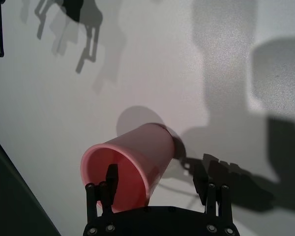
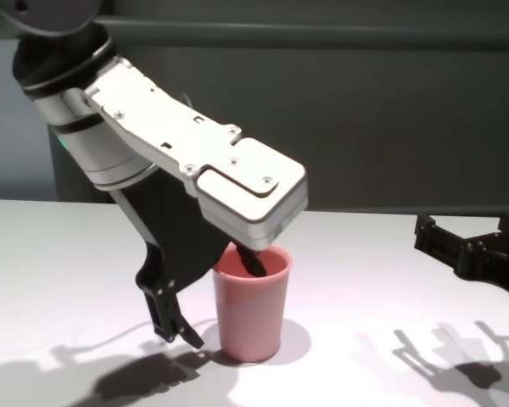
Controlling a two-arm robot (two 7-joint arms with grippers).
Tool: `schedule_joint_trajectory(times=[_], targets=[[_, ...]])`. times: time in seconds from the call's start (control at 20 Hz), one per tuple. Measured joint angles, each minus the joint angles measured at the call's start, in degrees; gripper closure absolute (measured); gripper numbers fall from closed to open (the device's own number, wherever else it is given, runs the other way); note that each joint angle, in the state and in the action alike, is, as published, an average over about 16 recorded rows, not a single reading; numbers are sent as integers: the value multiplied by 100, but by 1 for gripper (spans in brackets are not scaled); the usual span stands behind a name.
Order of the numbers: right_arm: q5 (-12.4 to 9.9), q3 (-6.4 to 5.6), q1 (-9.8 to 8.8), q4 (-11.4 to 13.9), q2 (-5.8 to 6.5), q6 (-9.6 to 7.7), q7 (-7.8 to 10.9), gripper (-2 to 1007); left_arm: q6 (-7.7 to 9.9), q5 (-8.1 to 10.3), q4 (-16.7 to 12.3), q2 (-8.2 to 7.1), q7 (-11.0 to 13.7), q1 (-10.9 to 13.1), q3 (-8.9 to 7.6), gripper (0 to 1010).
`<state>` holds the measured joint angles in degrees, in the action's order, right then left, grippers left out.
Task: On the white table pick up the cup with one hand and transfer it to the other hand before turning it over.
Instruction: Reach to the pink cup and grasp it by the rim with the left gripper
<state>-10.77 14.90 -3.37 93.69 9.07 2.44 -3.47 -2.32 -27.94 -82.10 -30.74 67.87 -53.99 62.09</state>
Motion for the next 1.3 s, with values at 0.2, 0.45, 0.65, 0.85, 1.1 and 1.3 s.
schedule_joint_trajectory(times=[0.2, 0.45, 0.65, 0.85, 1.1, 1.3], targets=[[0, 0, 0, 0, 0, 0, 0, 3, -22, 0, 52, 44, 19, -76, 85, 7], [0, 0, 0, 0, 0, 0, 0, 3, -37, 1, 90, 77, 37, -156, 180, 7], [0, 0, 0, 0, 0, 0, 0, 3, -38, 7, 109, 85, 50, -212, 246, 7], [0, 0, 0, 0, 0, 0, 0, 3, -21, 12, 122, 85, 22, -261, 295, 7], [0, 0, 0, 0, 0, 0, 0, 3, 21, 1, 137, 86, -51, -299, 330, 7], [0, 0, 0, 0, 0, 0, 0, 3, 54, -8, 145, 88, -104, -317, 342, 7]])
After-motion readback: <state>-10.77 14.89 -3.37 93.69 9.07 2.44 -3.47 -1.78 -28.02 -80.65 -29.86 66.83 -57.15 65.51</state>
